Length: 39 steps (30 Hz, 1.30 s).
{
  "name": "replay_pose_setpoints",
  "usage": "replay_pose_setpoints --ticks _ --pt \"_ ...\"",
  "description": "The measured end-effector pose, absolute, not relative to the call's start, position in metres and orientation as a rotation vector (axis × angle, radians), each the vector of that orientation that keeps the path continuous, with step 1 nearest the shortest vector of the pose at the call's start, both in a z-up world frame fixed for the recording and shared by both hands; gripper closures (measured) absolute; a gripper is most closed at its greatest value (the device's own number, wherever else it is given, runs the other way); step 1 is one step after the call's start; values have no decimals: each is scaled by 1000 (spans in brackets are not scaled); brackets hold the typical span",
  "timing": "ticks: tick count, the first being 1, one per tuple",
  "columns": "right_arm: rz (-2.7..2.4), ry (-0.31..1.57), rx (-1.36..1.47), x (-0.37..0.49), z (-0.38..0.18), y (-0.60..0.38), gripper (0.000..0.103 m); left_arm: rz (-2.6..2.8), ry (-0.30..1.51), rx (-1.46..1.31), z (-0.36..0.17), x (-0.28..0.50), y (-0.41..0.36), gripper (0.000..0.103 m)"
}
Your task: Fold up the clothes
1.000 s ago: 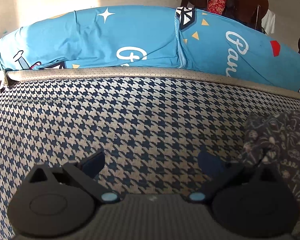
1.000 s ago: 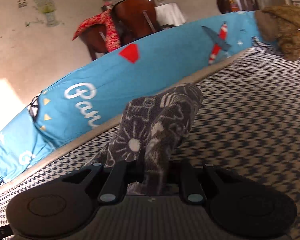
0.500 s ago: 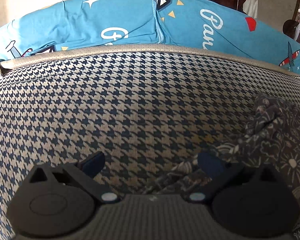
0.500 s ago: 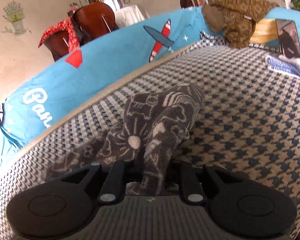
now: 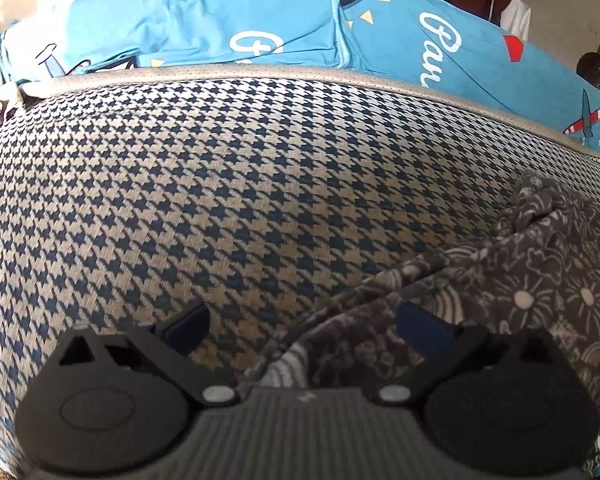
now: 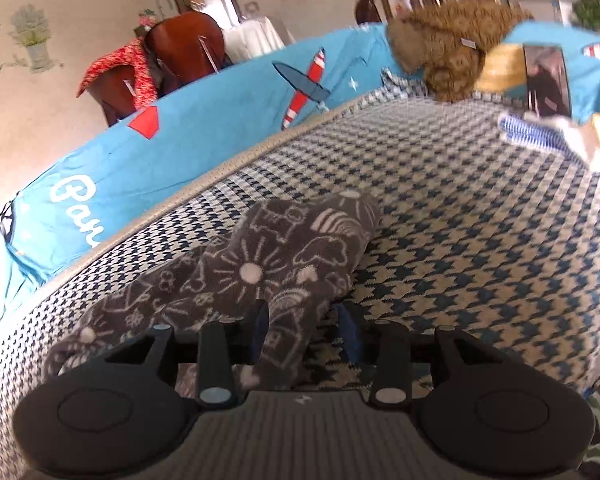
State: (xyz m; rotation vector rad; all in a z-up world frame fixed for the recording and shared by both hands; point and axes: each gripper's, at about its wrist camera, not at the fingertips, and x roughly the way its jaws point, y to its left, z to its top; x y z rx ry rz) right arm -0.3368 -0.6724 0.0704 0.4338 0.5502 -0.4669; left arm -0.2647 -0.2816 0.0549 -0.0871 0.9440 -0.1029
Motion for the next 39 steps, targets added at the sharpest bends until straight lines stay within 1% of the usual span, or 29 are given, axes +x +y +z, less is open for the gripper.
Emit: replay_pose_setpoints --ticks 6,13,18,21,23,24,27,35,39 --pt "-353 534 451 -359 74 -645 64 -84 941 -111 55 -276 -270 0" --pt "-253 501 302 -368 72 -600 64 -70 942 -112 53 -287 -264 0" --pt "-200 547 212 -359 61 -573 64 -66 952 -82 48 -294 -264 0" --pt "-216 605 153 -349 50 -561 62 -42 961 -45 44 -294 -267 0" --pt "-219 621 137 -344 46 -558 58 -15 978 -46 39 -292 -262 0" --pt "-217 623 133 -342 46 -556 53 -11 985 -58 37 -292 -260 0" --pt "-225 626 108 -342 46 -550 51 0 1002 -81 33 -292 -252 0" --pt "-160 542 193 -361 63 -540 51 8 1011 -116 30 -296 -242 0" --pt "-43 535 208 -373 67 -526 51 8 1010 -125 30 -296 -239 0"
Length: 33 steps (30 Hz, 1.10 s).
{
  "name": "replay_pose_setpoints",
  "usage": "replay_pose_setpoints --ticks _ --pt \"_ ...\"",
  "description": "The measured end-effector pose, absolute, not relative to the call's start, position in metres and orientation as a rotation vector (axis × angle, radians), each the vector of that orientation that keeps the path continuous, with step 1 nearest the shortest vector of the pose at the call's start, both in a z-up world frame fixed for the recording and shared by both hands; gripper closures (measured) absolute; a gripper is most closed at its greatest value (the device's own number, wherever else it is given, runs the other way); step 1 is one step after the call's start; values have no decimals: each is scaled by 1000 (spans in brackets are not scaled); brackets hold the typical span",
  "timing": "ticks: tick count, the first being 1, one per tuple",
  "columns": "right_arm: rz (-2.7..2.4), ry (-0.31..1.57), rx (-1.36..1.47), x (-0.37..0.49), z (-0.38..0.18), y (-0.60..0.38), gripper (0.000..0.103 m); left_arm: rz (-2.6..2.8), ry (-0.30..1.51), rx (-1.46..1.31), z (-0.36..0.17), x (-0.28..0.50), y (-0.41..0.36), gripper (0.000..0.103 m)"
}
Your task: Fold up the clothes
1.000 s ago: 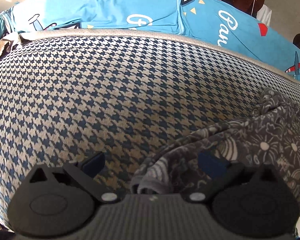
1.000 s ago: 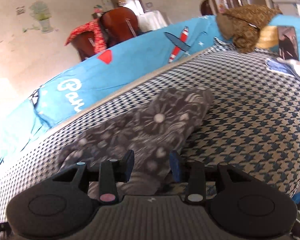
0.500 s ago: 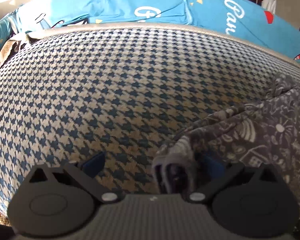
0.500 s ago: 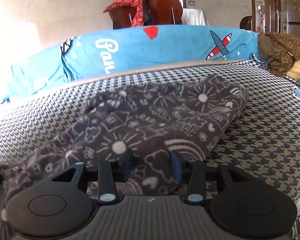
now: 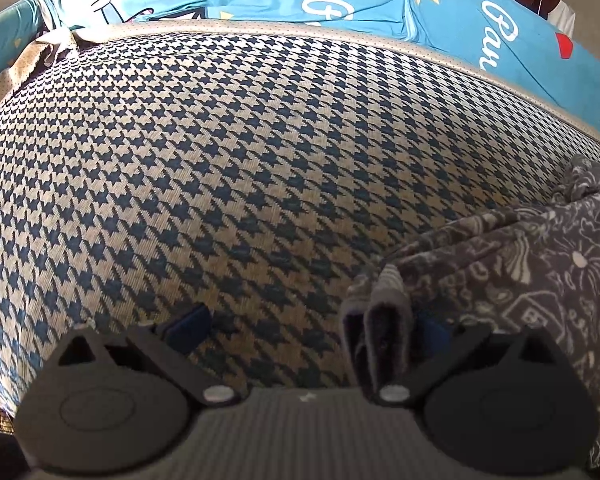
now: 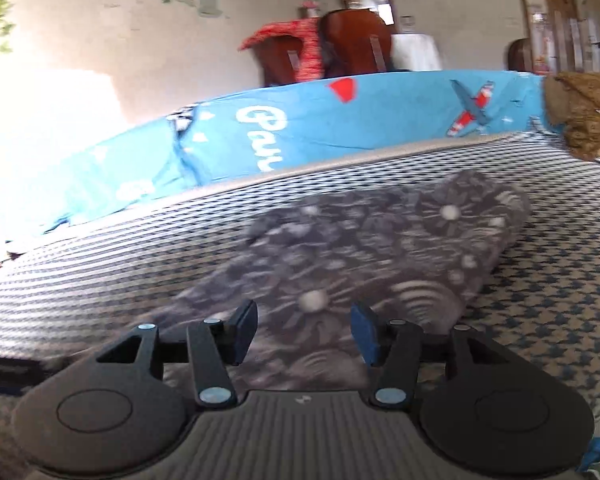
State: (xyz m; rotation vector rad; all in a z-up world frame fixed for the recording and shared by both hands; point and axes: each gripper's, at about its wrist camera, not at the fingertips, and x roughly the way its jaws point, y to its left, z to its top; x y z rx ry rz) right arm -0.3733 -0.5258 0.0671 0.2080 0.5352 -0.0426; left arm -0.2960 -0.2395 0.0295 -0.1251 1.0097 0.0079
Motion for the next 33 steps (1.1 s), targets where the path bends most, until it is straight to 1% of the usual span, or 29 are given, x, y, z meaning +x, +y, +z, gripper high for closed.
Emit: replay_pose_setpoints --ticks 5,8,11,13,18,26,30,33 --pt "111 538 187 -386 69 -500 52 10 1007 -131 31 -298 -238 0" --pt "187 544 155 -392 69 -483 56 10 1006 -135 31 -299 -237 0" --pt "239 563 142 -396 67 -469 64 11 1006 -142 31 -299 -235 0" --pt "277 571 123 -398 67 -460 72 11 1005 -143 32 -299 -235 0" --pt "327 588 46 -403 63 -439 83 9 1005 -149 31 -296 -230 0" --pt "323 674 -46 -395 43 -425 83 3 1008 -160 31 -297 -228 0" --pt "316 674 -42 -396 46 -426 83 1 1008 -158 30 -297 -228 0" --pt "314 638 -23 -403 54 -426 82 -1 1008 -159 30 -297 -228 0"
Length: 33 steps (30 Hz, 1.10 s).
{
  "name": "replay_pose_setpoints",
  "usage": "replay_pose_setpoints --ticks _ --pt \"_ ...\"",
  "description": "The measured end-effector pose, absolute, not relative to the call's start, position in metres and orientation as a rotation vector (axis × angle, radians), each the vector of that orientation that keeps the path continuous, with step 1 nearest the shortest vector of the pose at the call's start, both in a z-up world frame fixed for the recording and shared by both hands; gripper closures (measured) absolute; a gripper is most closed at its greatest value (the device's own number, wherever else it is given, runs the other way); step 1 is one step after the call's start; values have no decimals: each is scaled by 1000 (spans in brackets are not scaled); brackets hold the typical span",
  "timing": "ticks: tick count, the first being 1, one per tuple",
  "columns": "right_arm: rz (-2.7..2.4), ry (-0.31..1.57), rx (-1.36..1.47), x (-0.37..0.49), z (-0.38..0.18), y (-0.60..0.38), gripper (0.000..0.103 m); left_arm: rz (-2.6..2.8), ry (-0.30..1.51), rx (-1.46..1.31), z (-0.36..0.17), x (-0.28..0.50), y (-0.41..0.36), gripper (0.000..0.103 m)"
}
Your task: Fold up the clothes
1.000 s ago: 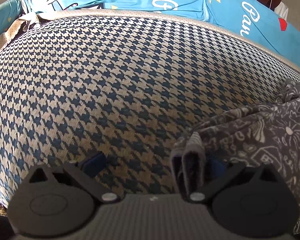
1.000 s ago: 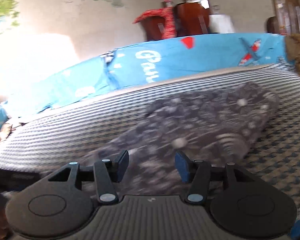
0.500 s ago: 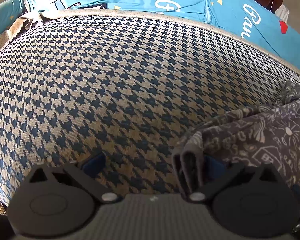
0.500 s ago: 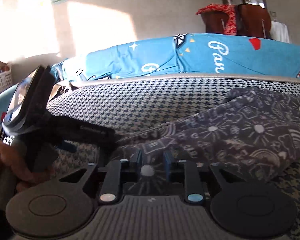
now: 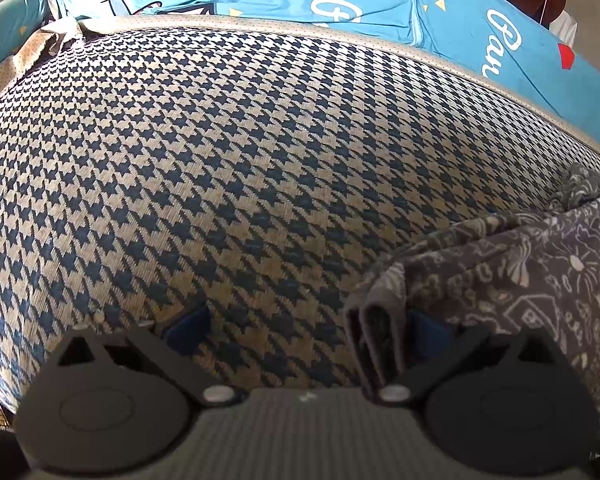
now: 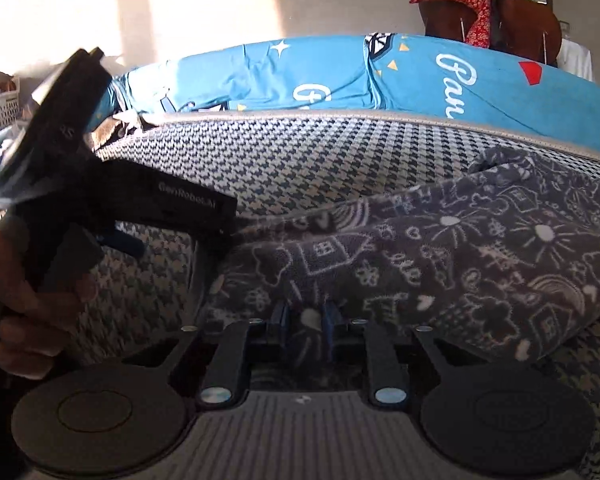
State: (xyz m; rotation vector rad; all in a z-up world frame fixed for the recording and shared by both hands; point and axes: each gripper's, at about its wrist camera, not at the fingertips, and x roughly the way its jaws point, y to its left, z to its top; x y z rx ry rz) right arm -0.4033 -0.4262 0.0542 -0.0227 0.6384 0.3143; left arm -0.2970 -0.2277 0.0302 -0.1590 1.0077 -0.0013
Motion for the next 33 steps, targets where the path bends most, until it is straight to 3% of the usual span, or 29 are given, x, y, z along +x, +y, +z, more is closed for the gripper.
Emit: replay_pose_setpoints --ticks 5,8,13,15,26,27,33 --pt "405 601 -44 -411 61 -412 81 -4 1007 -161 30 -297 -227 0" --pt "455 631 -52 -411 58 -401 73 -7 1008 -165 30 -296 -225 0" --pt "468 658 -99 -409 49 -383 44 -14 1013 -175 30 -295 -224 0" --pt "462 649 -141 -411 46 -376 39 -20 1015 -184 31 -293 -222 0" --pt "372 597 -426 -413 19 -340 41 -83 1043 -285 34 -293 -205 0" --pt "360 592 -427 -413 18 -341 48 -89 1044 -293 34 -293 -204 0" --pt "346 588 -370 -410 22 -351 66 -151 1049 -320 36 -298 -201 0"
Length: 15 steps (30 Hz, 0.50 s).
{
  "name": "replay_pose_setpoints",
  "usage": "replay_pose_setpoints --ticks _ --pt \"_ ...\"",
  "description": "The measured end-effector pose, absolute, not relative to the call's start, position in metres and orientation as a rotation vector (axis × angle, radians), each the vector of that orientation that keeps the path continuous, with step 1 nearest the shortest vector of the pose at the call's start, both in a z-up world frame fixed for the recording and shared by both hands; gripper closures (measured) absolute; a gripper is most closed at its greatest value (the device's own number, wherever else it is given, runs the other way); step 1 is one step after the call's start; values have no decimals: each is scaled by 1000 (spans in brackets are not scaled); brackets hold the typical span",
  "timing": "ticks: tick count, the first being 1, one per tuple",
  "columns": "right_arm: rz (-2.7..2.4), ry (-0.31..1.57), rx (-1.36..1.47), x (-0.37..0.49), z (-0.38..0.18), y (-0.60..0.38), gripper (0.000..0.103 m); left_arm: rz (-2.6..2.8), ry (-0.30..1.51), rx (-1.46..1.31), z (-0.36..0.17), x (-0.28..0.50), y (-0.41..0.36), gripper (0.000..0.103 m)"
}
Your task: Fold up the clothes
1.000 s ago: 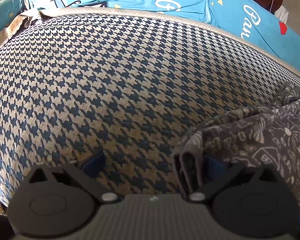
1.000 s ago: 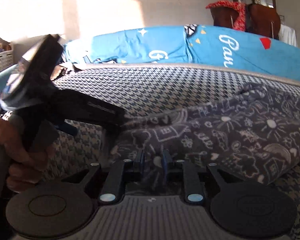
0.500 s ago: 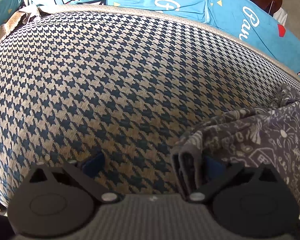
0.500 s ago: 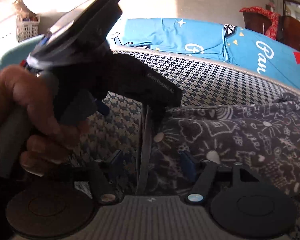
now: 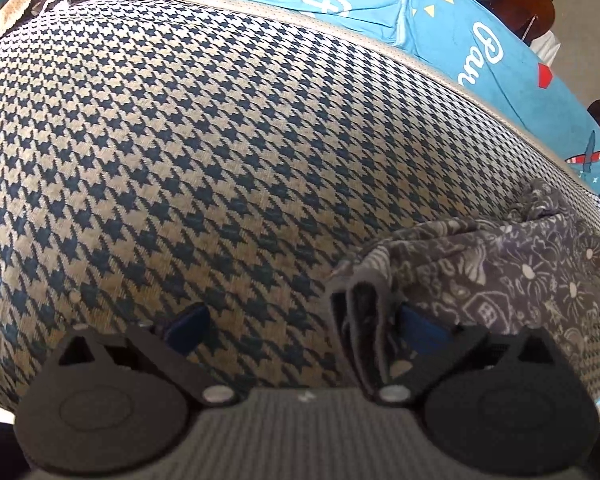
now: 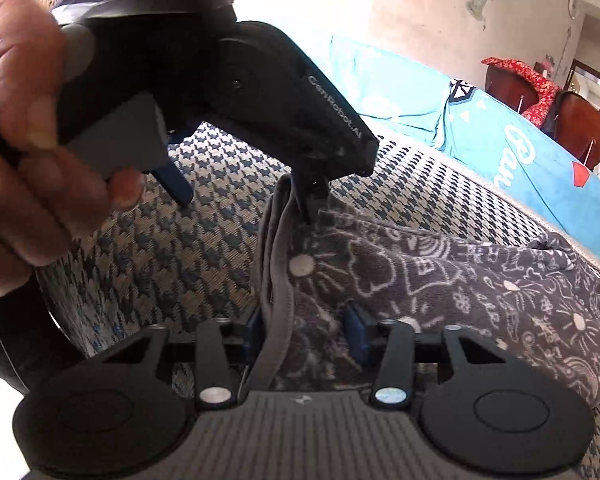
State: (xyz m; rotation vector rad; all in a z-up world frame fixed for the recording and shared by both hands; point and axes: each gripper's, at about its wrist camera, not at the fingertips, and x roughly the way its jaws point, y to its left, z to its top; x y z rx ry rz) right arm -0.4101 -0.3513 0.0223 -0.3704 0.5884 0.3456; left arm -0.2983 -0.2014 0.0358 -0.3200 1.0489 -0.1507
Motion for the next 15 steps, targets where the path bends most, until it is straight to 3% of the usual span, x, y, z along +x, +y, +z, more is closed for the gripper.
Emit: replay_pose_setpoints --ticks 7,15 --pt "347 668 -45 -391 33 -387 81 -256 1055 -347 37 -299 -205 0" --pt "359 706 123 -382 38 -405 81 -345 1082 -301 33 -292 -239 0"
